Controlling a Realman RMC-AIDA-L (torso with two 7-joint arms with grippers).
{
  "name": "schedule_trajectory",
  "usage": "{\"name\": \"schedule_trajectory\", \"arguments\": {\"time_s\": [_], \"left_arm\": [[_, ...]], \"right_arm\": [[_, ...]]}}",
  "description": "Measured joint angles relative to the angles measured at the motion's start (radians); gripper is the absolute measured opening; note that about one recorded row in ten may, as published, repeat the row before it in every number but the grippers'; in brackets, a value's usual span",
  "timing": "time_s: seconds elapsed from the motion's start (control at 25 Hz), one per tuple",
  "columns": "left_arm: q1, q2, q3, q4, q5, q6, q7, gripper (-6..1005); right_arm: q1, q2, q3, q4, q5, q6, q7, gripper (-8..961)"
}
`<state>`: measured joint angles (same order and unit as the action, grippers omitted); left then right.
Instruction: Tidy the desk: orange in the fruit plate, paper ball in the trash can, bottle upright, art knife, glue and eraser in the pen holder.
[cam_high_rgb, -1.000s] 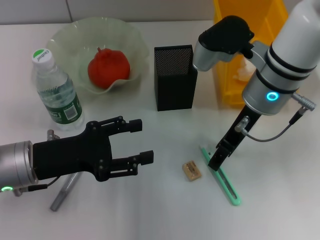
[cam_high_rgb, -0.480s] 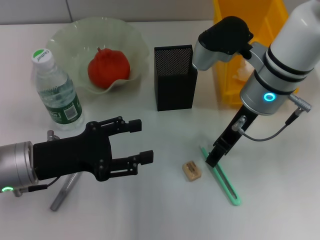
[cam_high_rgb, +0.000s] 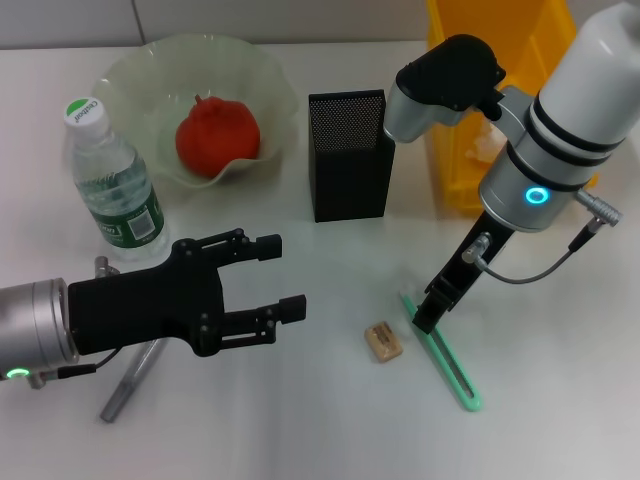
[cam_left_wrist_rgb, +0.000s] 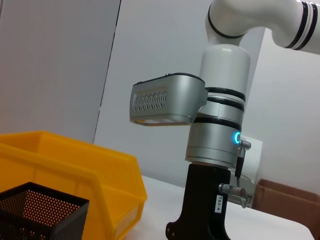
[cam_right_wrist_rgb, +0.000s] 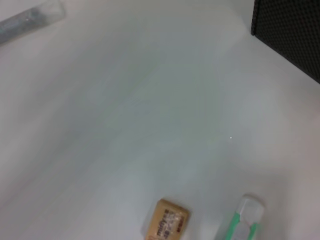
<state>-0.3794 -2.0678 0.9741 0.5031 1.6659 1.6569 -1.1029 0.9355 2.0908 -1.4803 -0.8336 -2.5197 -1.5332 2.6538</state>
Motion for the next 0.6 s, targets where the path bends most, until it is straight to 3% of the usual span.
{"name": "schedule_trajectory", "arguments": {"time_s": [0.6], "left_arm": [[-0.001,-0.001,-0.004,0.000,-0.002,-0.008,0.014,776]], "right_arm": [[0.023,0.000,-0.014,0.067,0.022,0.040,0.007,483]]}}
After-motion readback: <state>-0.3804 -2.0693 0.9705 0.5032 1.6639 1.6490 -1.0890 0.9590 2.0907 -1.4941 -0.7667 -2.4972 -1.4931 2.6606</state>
